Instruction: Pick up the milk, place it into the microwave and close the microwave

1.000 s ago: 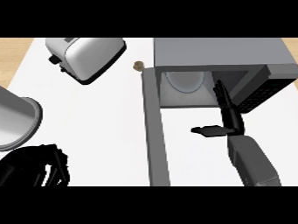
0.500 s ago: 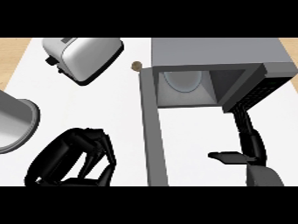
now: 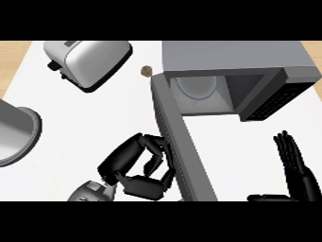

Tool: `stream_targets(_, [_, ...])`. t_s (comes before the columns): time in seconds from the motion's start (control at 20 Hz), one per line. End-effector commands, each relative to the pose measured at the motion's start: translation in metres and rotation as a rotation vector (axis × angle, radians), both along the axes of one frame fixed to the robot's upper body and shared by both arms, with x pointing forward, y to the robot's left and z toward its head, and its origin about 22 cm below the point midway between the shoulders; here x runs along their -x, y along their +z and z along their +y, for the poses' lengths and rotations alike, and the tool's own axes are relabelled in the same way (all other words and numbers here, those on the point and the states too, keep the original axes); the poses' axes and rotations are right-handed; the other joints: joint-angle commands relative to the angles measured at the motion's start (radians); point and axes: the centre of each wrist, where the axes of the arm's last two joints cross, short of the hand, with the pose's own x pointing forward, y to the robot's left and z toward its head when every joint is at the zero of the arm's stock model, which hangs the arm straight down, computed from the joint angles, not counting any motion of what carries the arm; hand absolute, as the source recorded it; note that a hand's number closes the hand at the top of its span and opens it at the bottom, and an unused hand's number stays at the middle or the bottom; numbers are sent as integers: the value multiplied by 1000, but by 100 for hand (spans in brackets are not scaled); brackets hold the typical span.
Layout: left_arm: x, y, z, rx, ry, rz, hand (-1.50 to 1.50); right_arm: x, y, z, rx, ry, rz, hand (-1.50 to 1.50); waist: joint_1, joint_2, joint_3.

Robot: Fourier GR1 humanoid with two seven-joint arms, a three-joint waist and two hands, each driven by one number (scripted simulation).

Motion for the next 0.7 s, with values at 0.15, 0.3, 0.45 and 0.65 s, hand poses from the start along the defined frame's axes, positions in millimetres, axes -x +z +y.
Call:
stream_targets(0.15, [-11,-67,-41,-103,16,-72,150,19,38,-17,-5,83,-69,-150,-10,9,0])
stream_targets(0.3, [-12,-75,-52,-59,81,-118,150,24,62,-10,-26,141,-100,-150,-27,9,-2])
stream_targets(0.45, [-13,-89,-59,-22,92,-111,150,34,75,-14,-68,162,-120,-150,-37,12,-2])
stream_targets(0.65, [-14,-102,-67,-37,102,-100,150,23,91,-6,-71,194,-149,-150,-43,18,-1])
